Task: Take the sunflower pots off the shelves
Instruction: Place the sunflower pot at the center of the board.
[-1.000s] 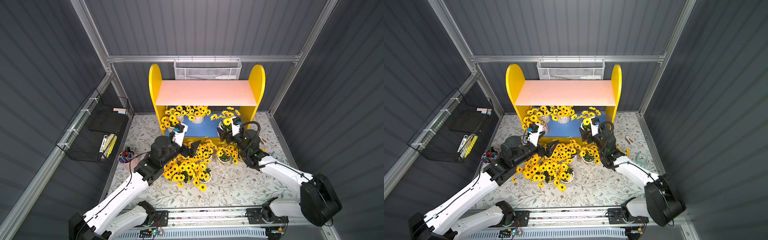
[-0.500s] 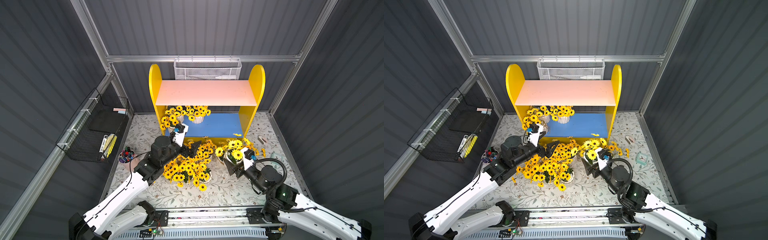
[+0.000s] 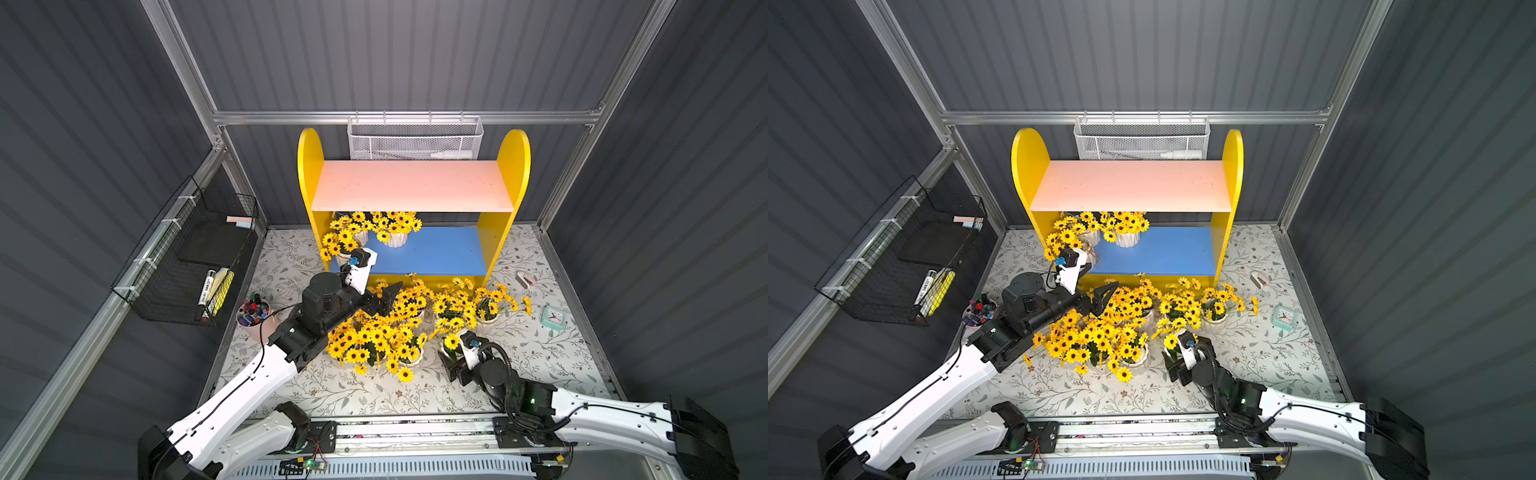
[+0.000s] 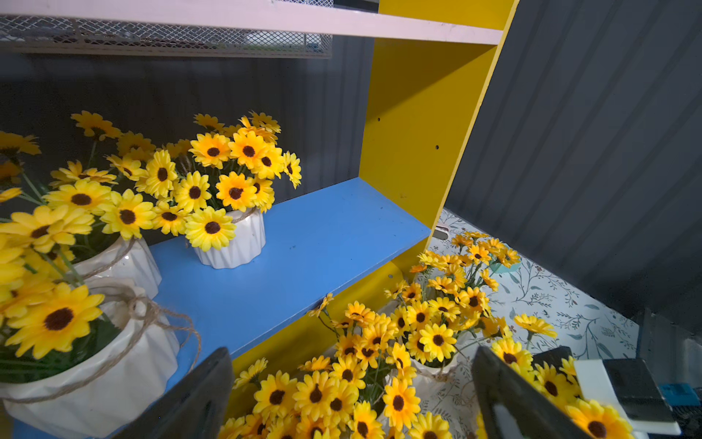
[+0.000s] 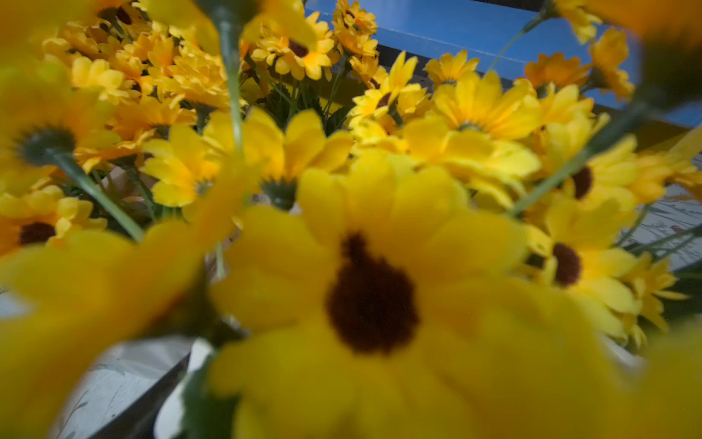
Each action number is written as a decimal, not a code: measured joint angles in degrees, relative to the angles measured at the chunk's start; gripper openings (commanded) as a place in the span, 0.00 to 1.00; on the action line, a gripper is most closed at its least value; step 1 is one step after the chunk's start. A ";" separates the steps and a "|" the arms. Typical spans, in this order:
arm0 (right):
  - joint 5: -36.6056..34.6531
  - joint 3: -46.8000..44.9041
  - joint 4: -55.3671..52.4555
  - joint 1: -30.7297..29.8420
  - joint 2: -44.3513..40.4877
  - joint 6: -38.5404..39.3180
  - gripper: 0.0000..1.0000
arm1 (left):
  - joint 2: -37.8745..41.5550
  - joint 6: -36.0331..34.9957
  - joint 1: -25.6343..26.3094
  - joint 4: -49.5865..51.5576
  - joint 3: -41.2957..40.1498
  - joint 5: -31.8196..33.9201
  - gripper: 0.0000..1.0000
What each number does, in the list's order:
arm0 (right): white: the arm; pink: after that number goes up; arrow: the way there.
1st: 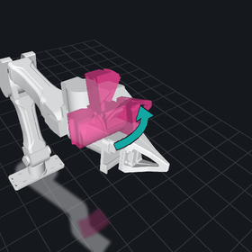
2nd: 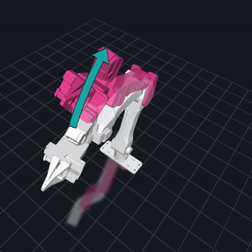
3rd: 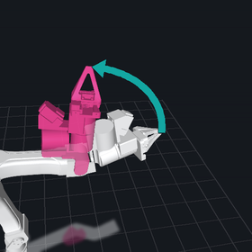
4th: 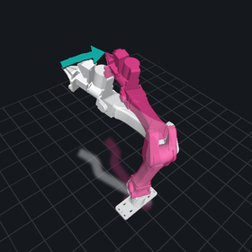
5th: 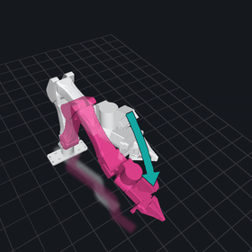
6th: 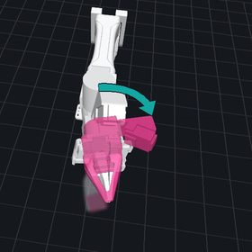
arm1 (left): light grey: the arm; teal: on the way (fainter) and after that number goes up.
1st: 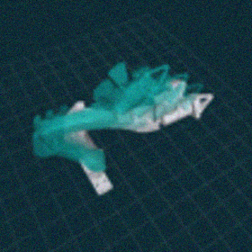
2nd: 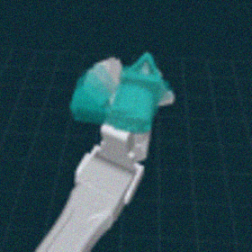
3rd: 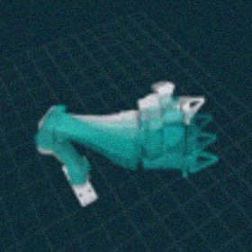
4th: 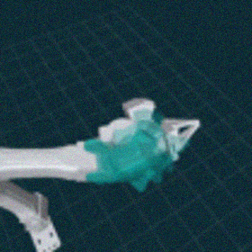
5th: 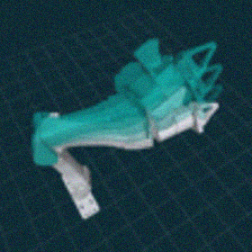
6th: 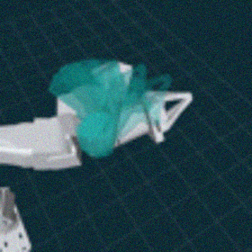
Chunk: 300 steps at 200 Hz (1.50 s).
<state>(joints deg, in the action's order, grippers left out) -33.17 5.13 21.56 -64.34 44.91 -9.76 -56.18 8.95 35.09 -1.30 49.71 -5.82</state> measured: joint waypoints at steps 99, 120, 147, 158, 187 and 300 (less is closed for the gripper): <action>-4.39 -1.36 30.14 -0.09 31.45 -4.42 0.00 | 0.90 -0.57 0.00 -2.56 -2.73 0.79 0.99; -5.07 -1.31 36.04 -0.09 36.15 -5.31 0.00 | 1.20 -0.57 0.00 -2.91 -3.04 1.05 0.99; -5.64 0.17 37.22 -0.11 38.73 -5.79 0.27 | 1.73 -0.57 0.00 -3.08 -3.06 1.18 0.99; -5.62 0.72 37.24 -0.11 39.32 -5.90 0.60 | 1.92 -0.57 0.00 -3.19 -3.08 1.20 1.00; -4.74 1.79 33.38 -0.13 37.66 -6.95 0.99 | 2.05 -0.57 0.00 -3.39 -3.06 1.38 0.99; -0.04 8.48 -13.00 -0.17 6.71 -16.17 0.99 | 2.19 -0.57 0.00 -3.28 -3.06 1.33 0.99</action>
<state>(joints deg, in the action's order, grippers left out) -33.21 13.61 8.56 -64.51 51.62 -25.93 -54.00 8.38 35.09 -4.58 46.65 -4.49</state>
